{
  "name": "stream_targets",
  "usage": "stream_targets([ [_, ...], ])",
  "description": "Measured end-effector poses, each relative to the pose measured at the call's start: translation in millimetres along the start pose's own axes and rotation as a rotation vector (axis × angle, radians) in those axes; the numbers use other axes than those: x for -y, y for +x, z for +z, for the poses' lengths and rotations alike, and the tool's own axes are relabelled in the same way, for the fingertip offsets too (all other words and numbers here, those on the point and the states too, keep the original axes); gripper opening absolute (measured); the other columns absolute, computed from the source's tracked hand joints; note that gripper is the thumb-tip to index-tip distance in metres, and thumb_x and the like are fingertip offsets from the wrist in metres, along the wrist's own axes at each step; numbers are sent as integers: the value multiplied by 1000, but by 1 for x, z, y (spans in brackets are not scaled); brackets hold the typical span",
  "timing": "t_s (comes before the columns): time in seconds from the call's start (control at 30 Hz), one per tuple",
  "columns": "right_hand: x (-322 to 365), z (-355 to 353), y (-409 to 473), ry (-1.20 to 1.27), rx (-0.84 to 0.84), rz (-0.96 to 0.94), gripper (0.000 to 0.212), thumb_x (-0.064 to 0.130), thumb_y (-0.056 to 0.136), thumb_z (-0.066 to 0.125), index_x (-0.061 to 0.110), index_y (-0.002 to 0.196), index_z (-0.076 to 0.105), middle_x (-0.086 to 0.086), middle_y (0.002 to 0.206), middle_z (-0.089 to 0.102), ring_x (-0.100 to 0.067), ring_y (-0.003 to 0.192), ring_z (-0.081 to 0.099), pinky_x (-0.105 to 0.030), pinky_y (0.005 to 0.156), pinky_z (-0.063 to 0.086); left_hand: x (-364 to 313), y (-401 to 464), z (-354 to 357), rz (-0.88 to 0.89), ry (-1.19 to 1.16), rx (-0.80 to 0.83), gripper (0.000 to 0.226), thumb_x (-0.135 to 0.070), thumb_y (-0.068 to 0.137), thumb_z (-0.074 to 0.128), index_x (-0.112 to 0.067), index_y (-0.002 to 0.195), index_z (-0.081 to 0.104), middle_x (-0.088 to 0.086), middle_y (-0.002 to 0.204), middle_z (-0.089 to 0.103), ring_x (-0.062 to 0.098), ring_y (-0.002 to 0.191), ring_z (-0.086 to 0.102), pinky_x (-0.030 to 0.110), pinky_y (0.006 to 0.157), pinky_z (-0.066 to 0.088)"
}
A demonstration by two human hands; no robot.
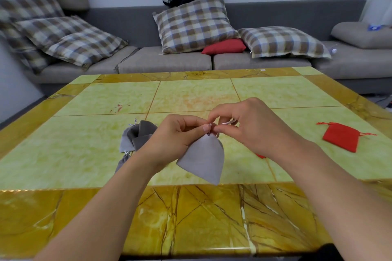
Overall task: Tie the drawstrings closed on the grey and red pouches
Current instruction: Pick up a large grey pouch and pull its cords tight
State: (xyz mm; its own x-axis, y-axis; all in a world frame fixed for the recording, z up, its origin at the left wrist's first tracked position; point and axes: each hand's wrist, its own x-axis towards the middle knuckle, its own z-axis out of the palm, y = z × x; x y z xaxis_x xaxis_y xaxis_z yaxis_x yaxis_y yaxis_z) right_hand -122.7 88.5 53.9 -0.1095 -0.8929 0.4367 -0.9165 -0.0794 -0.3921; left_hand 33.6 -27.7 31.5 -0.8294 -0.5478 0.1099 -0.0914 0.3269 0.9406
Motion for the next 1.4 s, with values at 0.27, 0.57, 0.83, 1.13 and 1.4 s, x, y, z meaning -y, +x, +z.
stream_targets([
  [0.27, 1, 3, -1, 97, 104, 21, 10, 14, 88, 68, 22, 82, 66, 5, 65, 65, -10, 65, 62, -37, 64, 52, -1, -2, -7, -14, -12, 10, 14, -14, 91, 67, -5, 92, 78, 5, 85, 78, 5, 73, 67, 14, 62, 48],
  [0.57, -1, -8, -6, 274, 66, 123, 19, 14, 85, 76, 24, 101, 72, 8, 75, 75, -1, 75, 68, -20, 73, 52, -3, 2, -4, -83, -255, -95, 26, -8, 84, 74, -10, 110, 70, 14, 88, 77, 17, 83, 73, 22, 72, 55],
  [0.83, 9, -1, 1, 35, 57, -103, 11, 13, 81, 74, 21, 85, 81, 3, 75, 75, -9, 71, 68, -32, 70, 53, 3, 0, 6, 76, 51, 75, 21, -5, 87, 73, -13, 105, 68, 8, 86, 78, 23, 86, 74, 43, 85, 56],
  [1.13, -9, -2, -3, 715, -54, 324, 4, 11, 78, 79, 7, 78, 77, -6, 64, 69, -10, 54, 52, -23, 51, 43, -8, -1, 12, 168, -256, -72, 33, -12, 81, 70, -12, 114, 64, 11, 88, 78, 26, 94, 73, 26, 86, 55],
  [1.4, -5, 6, -1, 918, -76, 494, 5, 6, 76, 79, 2, 79, 76, -30, 83, 65, -30, 73, 50, -33, 60, 39, -4, -1, 15, 239, -105, -234, 18, -7, 83, 74, -15, 99, 76, -3, 89, 78, 11, 89, 74, 20, 78, 55],
])
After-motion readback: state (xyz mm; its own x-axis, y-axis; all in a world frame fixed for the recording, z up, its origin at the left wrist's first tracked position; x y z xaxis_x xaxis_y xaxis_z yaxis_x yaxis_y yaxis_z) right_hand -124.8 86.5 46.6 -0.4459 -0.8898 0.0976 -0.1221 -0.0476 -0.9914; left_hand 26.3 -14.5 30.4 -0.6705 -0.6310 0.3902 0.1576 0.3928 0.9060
